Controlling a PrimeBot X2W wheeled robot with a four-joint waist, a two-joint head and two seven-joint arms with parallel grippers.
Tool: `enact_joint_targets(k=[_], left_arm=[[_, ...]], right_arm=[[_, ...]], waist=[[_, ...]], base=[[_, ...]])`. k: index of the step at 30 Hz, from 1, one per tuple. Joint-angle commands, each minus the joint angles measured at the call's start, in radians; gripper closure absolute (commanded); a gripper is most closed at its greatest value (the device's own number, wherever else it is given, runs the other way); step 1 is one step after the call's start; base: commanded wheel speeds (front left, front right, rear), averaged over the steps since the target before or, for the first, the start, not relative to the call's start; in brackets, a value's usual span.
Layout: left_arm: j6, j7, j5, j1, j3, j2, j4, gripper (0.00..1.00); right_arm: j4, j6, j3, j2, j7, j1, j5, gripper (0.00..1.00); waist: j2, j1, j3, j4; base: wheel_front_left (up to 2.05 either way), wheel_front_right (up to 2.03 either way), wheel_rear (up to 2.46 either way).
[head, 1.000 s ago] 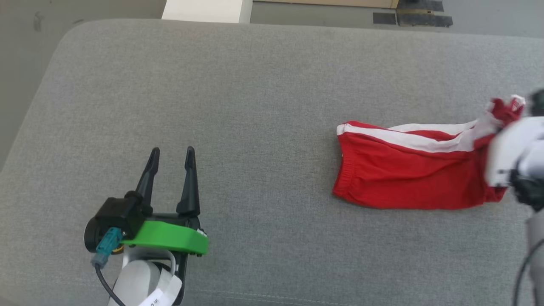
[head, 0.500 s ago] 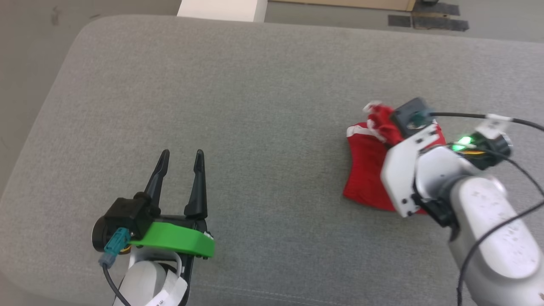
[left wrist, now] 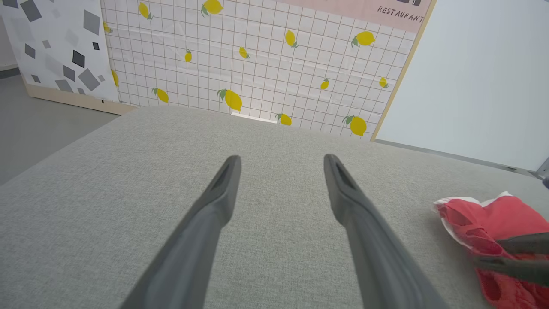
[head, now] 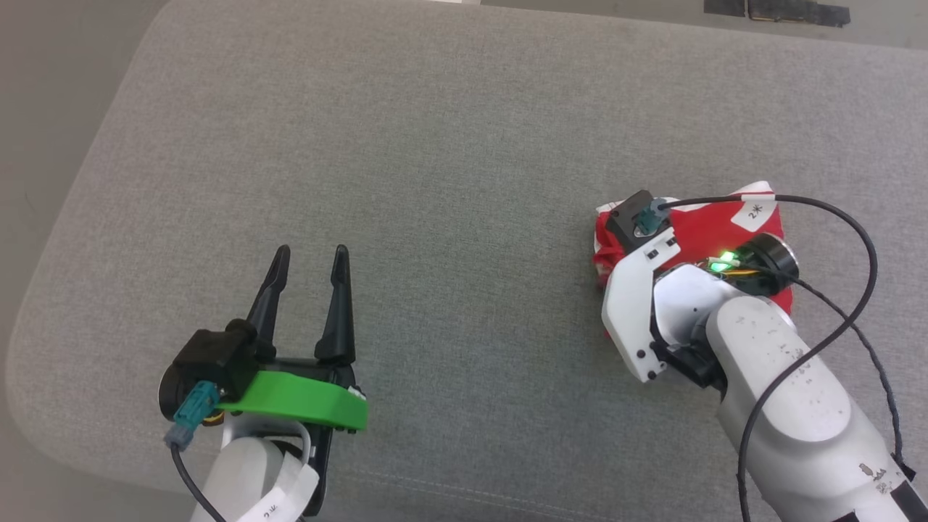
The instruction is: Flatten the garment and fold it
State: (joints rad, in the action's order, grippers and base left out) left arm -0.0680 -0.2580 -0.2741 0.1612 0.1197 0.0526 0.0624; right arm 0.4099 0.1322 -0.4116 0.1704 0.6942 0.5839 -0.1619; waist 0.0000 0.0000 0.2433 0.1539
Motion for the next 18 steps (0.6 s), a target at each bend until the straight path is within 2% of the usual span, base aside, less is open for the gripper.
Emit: enact_joint_targets(k=[1,6,10,18], left_arm=[[0.007,-0.004,-0.001,0.014,-0.002,-0.002,0.002,0.00],[0.013,-0.004,-0.001,-0.006,-0.009,-0.002,0.007,0.00],[0.020,-0.004,0.005,-0.021,-0.011,-0.002,0.014,0.00],[0.016,-0.004,0.017,-0.048,-0.030,-0.002,0.025,0.00]], right_arm=[[0.006,-0.002,-0.004,-0.003,-0.014,0.014,-0.021,0.00],[-0.037,-0.002,0.013,-0.003,-0.099,-0.007,-0.086,0.00],[-0.149,-0.002,0.083,-0.011,-0.252,-0.063,-0.115,0.00],[-0.357,-0.002,0.275,-0.063,-0.578,-0.271,-0.086,0.00]], waist=[[0.0000,0.0000,-0.009,-0.005],[0.0000,0.0000,-0.046,-0.028],[0.0000,0.0000,-0.081,-0.054],[0.0000,0.0000,-0.146,-0.131]], base=[[0.00,0.00,0.00],[0.00,0.00,0.00],[0.00,0.00,0.00],[0.00,0.00,0.00]])
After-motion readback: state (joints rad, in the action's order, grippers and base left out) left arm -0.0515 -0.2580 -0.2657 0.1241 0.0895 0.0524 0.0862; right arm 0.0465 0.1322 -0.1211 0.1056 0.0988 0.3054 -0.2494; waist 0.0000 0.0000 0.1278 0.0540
